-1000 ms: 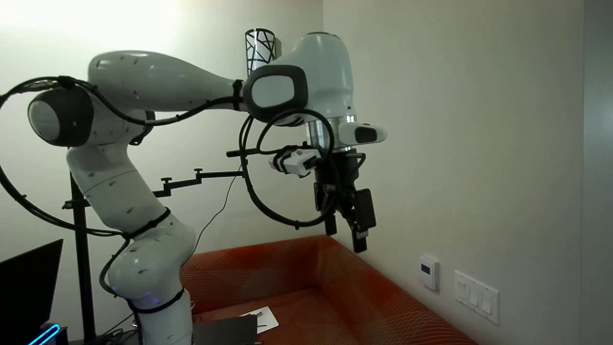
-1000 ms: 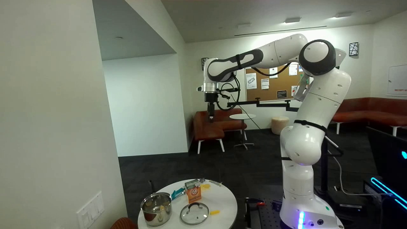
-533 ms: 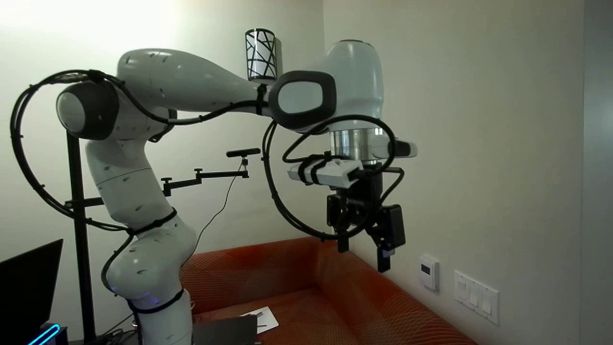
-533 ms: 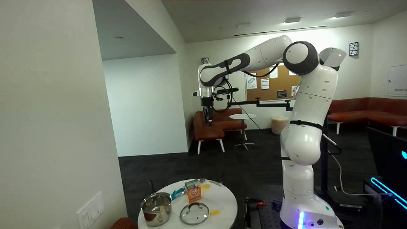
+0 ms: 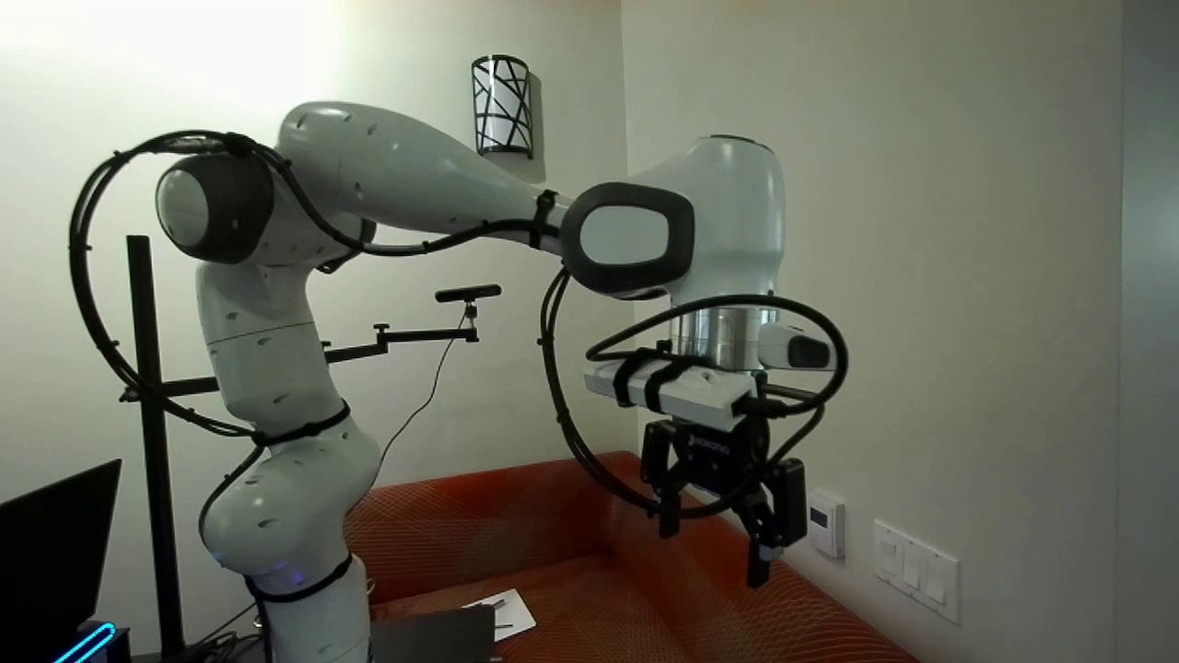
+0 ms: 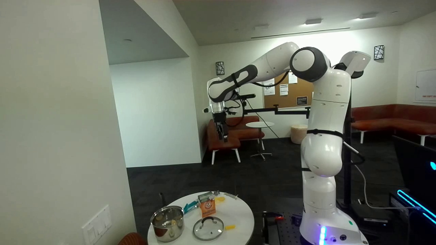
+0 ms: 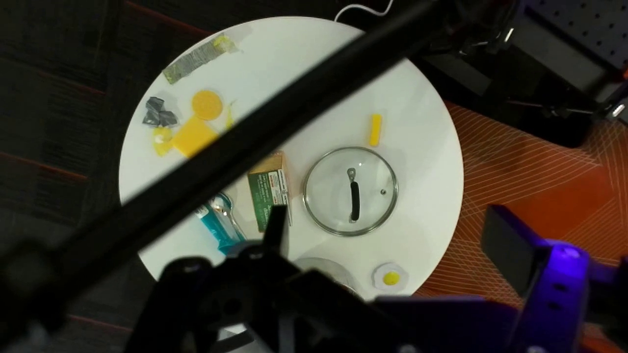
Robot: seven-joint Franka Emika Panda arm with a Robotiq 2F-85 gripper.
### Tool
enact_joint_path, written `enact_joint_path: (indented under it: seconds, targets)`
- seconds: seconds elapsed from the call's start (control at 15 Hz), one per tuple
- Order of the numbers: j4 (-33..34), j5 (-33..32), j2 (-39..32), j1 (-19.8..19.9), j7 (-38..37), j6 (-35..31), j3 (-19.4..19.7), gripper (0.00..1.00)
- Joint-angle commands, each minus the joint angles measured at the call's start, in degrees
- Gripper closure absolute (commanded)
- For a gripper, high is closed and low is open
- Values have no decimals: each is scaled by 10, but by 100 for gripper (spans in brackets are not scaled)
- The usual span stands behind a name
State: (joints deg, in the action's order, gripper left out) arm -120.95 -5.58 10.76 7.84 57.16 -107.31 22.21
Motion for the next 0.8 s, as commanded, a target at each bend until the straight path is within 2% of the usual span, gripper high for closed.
enact_joint_path:
  seconds: [0.0,0.47,0.73]
  targets:
    - [3,7,-24,13,7,-23,-24,0]
    - [-14,9,-55,18,0,-89,-49,0]
    - [-27,37,-67,27,-21,-143,-51,0]
